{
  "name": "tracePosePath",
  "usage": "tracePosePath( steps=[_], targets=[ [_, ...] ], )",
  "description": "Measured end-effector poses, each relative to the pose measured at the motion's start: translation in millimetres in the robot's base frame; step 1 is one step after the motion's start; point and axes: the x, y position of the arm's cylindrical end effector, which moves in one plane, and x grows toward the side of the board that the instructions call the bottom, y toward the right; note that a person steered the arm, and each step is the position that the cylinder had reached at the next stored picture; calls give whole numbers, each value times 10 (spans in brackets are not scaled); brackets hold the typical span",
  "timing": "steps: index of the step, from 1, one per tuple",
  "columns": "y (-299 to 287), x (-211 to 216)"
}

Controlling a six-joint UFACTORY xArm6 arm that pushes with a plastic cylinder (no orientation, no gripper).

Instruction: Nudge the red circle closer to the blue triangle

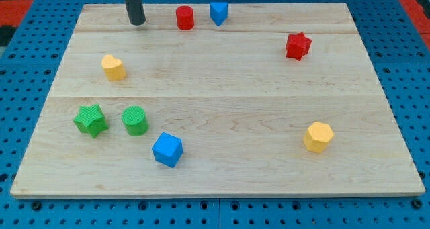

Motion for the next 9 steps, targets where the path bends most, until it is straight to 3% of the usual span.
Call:
tracePosePath(
  steps=[9],
  targets=[
    [758, -4]
  ],
)
